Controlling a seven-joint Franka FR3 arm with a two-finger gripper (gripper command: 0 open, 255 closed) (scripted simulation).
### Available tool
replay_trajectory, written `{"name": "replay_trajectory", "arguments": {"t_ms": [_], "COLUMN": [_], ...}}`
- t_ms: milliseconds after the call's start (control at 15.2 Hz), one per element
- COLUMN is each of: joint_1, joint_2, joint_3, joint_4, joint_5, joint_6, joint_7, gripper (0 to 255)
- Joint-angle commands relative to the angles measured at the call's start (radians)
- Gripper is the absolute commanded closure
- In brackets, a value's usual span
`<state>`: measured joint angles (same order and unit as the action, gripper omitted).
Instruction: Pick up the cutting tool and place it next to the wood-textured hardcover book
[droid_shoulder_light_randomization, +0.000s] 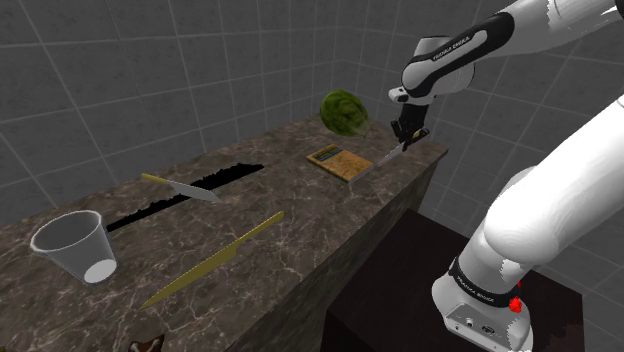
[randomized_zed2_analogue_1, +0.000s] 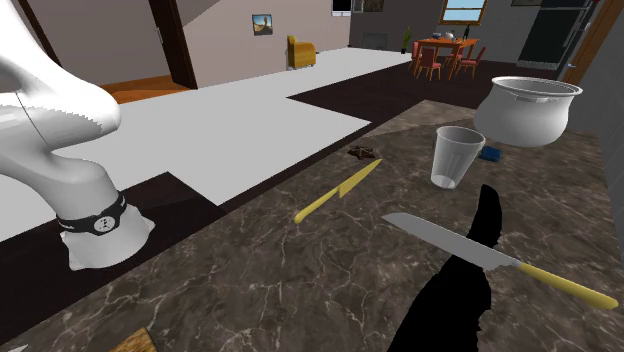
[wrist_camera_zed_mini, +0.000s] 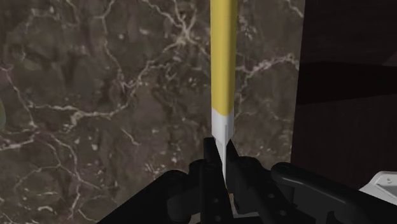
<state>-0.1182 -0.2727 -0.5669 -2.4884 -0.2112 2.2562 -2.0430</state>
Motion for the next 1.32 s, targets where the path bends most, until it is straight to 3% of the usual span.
{"name": "replay_trajectory", "arguments": {"t_ms": [0,330,792,858,1188,1254], "joint_1": [0.003,0.01,0.01,0.01,0.01,0.006], "joint_2": [0.021,0.069,0.069,0.069,0.069,0.041], "joint_3": [-0.008,-0.023,-0.023,-0.023,-0.023,-0.014], "joint_4": [-0.011,-0.037,-0.037,-0.037,-0.037,-0.024], "joint_5": [0.007,0.026,0.026,0.026,0.026,0.014], "joint_6": [0.032,0.103,0.103,0.103,0.103,0.063], "joint_7": [-0.007,-0.023,-0.023,-0.023,-0.023,-0.012], "gripper": [255,255,255,0,0,0]}}
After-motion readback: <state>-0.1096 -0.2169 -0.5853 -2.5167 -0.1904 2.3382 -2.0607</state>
